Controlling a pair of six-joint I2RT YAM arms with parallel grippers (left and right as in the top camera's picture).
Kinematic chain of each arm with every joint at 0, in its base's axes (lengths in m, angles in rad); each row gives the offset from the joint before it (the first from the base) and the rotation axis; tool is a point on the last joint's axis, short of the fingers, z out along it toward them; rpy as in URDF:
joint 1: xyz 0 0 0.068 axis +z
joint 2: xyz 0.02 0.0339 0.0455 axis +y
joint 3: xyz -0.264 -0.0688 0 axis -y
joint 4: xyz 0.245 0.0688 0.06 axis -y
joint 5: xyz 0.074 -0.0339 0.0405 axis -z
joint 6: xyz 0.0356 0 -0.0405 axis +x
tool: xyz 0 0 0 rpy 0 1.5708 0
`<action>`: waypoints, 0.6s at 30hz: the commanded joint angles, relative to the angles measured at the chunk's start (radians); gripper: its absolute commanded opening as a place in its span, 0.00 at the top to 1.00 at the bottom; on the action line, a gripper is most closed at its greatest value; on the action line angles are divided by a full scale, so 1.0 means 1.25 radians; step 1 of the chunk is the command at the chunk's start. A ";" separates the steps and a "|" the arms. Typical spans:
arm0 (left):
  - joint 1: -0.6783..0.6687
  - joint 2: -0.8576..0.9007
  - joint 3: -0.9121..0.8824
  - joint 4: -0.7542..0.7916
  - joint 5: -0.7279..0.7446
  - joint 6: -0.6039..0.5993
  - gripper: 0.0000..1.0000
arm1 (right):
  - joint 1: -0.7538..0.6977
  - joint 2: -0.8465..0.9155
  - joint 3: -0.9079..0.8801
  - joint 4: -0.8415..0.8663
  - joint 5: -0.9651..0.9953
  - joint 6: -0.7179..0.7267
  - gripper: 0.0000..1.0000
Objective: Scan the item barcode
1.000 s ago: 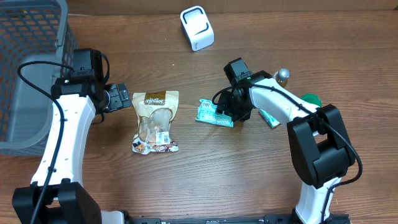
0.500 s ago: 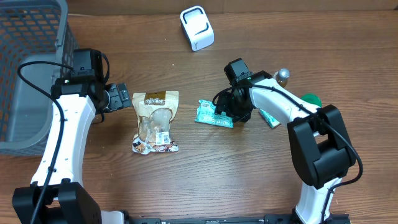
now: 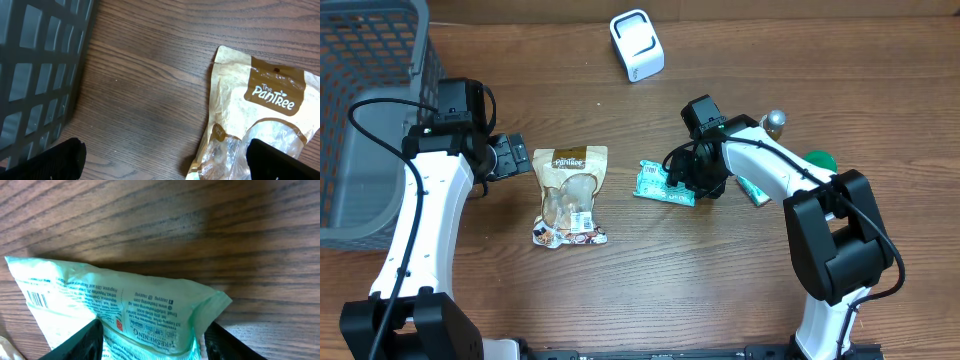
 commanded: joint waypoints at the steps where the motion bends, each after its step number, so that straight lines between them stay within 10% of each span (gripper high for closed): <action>1: 0.000 -0.005 0.011 0.000 -0.010 0.009 0.00 | 0.003 -0.020 -0.025 0.005 0.020 -0.007 0.39; 18: 0.000 -0.005 0.011 0.001 -0.010 0.009 0.01 | 0.003 -0.071 -0.021 0.017 0.029 -0.025 0.38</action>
